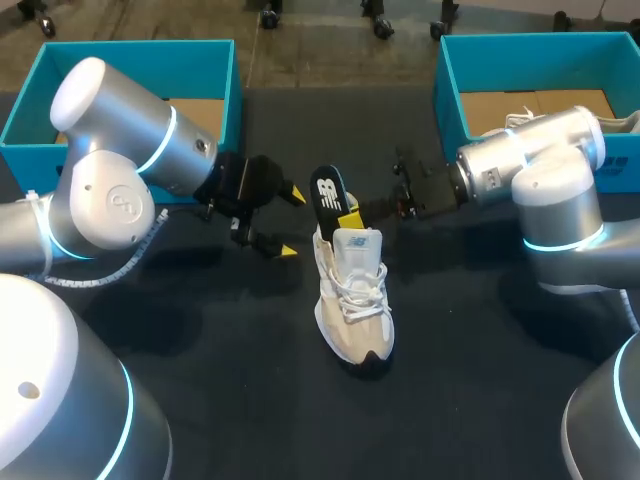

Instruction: Take the shoe out of the shoebox, open the shoe tongue, remove and reinsert the insole, then place the shoe into the shoebox

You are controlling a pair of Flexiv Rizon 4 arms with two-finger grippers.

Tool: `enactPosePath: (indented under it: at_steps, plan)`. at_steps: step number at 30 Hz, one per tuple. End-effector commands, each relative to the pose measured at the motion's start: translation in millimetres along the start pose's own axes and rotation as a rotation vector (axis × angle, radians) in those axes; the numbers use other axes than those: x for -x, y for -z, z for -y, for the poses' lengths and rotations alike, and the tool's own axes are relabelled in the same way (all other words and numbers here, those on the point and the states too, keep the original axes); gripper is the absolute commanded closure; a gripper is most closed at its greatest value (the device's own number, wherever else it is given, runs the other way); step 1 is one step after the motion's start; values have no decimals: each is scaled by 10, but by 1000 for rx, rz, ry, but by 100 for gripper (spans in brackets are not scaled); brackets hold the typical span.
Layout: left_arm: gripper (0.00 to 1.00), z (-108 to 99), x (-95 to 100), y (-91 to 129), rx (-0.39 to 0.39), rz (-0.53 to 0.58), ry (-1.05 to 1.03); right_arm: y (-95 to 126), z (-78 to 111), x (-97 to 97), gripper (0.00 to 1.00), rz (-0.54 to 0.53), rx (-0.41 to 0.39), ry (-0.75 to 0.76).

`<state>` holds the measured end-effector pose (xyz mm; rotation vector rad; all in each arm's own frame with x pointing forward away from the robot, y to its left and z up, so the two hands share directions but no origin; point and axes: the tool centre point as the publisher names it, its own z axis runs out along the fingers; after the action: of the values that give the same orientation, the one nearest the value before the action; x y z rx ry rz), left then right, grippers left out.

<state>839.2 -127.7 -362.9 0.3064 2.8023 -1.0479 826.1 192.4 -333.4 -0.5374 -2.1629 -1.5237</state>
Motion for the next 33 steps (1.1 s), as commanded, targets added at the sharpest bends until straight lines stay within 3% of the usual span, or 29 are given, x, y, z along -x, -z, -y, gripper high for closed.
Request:
enactPosePath:
  at_steps: [1, 5, 8, 14, 20, 25, 33]
  plan:
    - [0, -13, -3, -22, -2, 4, 1, -13, -47, 69, 71, -12, -9, 4]
    - [0, -20, -5, -22, 0, 4, 4, -11, -74, 132, 79, -29, 30, 23]
    - [0, -20, -5, -22, 2, 4, 5, -13, -88, 158, 100, -29, 19, 19]
    - [0, -16, -3, -23, 4, 4, 6, 2, -115, 145, 100, -28, 47, 28]
    - [0, -11, 4, -27, 7, 4, 7, 49, -249, 108, 100, -14, 52, 65]
    - [0, 16, 15, -28, 7, 6, 3, 76, -368, 91, 100, -20, 103, 122]
    - [0, 15, 10, -27, 9, 8, 6, 76, -471, 171, 100, -23, 94, 149]
